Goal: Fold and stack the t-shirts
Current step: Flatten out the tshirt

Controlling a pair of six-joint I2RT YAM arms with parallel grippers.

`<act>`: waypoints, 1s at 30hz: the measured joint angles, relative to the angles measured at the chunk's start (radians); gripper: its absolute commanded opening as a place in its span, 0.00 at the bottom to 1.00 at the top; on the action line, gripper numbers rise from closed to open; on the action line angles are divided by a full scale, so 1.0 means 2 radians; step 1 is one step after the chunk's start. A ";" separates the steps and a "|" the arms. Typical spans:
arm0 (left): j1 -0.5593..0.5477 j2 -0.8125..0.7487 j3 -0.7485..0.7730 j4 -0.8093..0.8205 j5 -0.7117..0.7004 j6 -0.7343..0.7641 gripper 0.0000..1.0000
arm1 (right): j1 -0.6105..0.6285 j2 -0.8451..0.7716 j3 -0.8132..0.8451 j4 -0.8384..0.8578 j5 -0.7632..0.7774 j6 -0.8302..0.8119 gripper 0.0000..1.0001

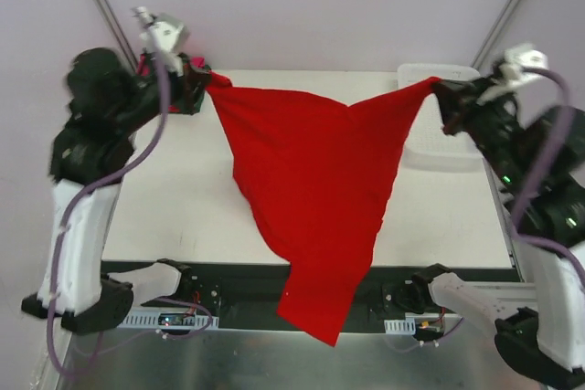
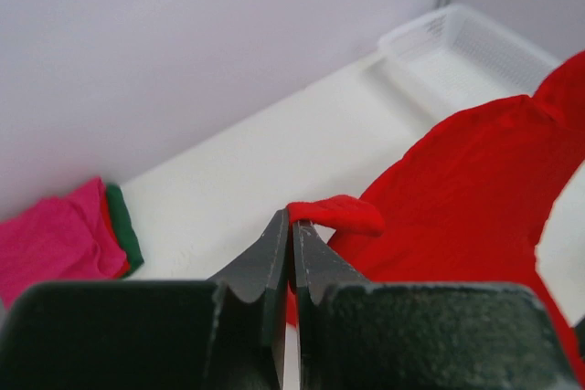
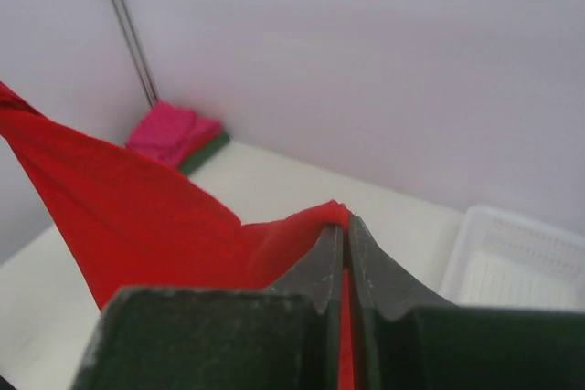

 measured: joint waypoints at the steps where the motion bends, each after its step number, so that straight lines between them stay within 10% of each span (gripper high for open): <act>1: 0.000 -0.020 0.020 -0.011 0.011 -0.001 0.00 | 0.000 -0.019 0.012 -0.003 -0.003 0.000 0.01; 11: 0.000 -0.210 0.154 -0.074 0.147 -0.039 0.00 | 0.000 -0.163 0.139 -0.033 -0.052 0.010 0.01; 20: 0.000 -0.211 0.182 -0.100 0.155 -0.036 0.00 | 0.000 -0.156 0.138 -0.044 -0.039 0.000 0.01; 30: 0.000 -0.140 -0.053 0.043 -0.020 0.025 0.00 | 0.000 -0.057 0.001 0.054 0.040 -0.020 0.01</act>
